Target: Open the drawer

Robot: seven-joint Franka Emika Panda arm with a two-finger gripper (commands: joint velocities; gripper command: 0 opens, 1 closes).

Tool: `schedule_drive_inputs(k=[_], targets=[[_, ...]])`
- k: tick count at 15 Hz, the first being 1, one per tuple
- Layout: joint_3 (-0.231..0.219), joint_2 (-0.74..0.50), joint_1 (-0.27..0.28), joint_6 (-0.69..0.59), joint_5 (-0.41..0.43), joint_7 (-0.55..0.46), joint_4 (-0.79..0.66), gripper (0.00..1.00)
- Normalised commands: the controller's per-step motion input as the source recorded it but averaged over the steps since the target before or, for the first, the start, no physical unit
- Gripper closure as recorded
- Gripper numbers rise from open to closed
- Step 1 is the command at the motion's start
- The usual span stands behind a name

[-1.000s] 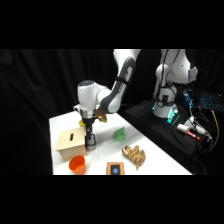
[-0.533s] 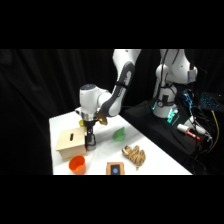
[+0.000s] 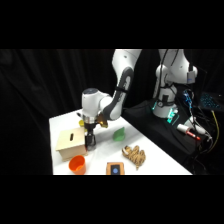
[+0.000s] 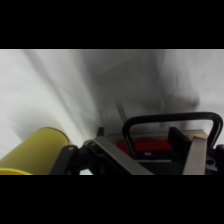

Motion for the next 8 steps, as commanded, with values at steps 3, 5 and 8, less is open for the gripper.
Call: schedule_drive_inputs(k=[3, 5, 8], targets=[[-0.003, -0.08, -0.003, 0.20, 0.141, -0.18, -0.14, 0.00], [0.014, -0.18, -0.018, 0.18, 0.151, -0.20, -0.25, 0.00], [0.007, -0.27, -0.020, 0.17, 0.152, -0.20, -0.35, 0.00]])
